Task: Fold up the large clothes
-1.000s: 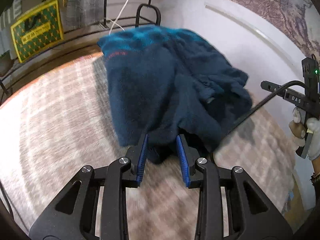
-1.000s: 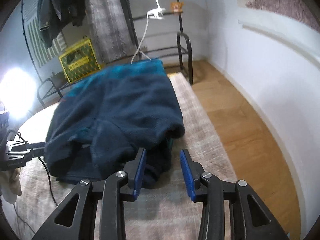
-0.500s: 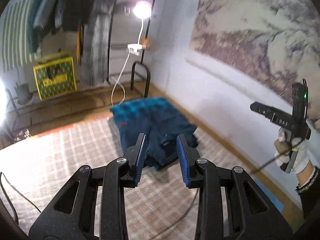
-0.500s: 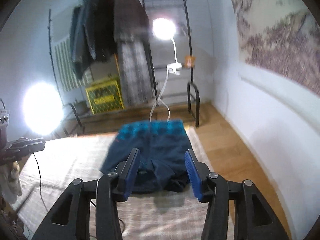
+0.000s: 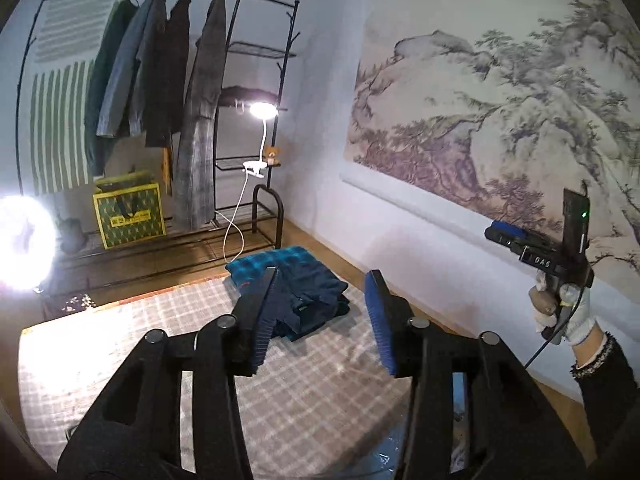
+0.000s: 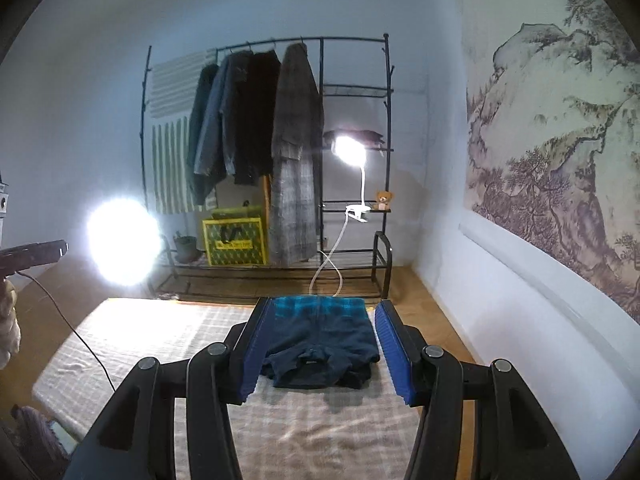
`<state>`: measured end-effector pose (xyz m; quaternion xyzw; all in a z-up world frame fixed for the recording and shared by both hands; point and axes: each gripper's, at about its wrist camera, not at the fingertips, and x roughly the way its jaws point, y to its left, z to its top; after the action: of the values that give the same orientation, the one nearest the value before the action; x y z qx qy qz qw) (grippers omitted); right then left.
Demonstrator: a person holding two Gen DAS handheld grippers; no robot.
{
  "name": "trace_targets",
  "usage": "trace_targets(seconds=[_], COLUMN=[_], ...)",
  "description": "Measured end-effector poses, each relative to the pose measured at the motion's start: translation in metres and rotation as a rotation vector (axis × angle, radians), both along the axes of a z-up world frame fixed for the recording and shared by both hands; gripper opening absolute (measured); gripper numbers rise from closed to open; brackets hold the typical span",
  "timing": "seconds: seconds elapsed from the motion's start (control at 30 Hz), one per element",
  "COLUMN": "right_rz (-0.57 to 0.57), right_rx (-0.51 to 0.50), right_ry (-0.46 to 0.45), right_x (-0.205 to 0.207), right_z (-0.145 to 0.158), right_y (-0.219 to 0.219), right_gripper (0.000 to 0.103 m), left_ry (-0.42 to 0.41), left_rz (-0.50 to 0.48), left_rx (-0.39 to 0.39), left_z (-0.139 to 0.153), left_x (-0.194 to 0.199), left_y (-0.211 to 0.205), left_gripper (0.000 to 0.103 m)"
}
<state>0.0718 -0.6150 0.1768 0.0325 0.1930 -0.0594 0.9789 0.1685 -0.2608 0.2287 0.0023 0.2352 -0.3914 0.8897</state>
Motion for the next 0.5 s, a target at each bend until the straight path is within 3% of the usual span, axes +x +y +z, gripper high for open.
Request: trace_targets(seconds=[0.1,0.23,0.33,0.5], right_rz=[0.009,0.017,0.022,-0.061], right_rx=[0.017,0.034,0.061,0.039], right_ry=[-0.003,0.024,0.044,0.036], right_x=[-0.018,-0.035,-0.046,-0.069], right_z=[0.004,-0.005,-0.017,-0.032], right_y=[0.011,0.034,0.046,0.072], right_gripper=[0.056,0.065,0.07,0.099], left_ry=[-0.021,0.0,-0.001,-0.016], left_rz=[0.011,0.03,0.037,0.043], left_rx=[-0.004,-0.022,0.015,0.067], left_z=[0.014,0.007,-0.01,-0.039], left_x=[-0.026,-0.052,-0.072,-0.101], left_y=[0.021,0.043,0.052,0.063], left_gripper=[0.045,0.072,0.072,0.083])
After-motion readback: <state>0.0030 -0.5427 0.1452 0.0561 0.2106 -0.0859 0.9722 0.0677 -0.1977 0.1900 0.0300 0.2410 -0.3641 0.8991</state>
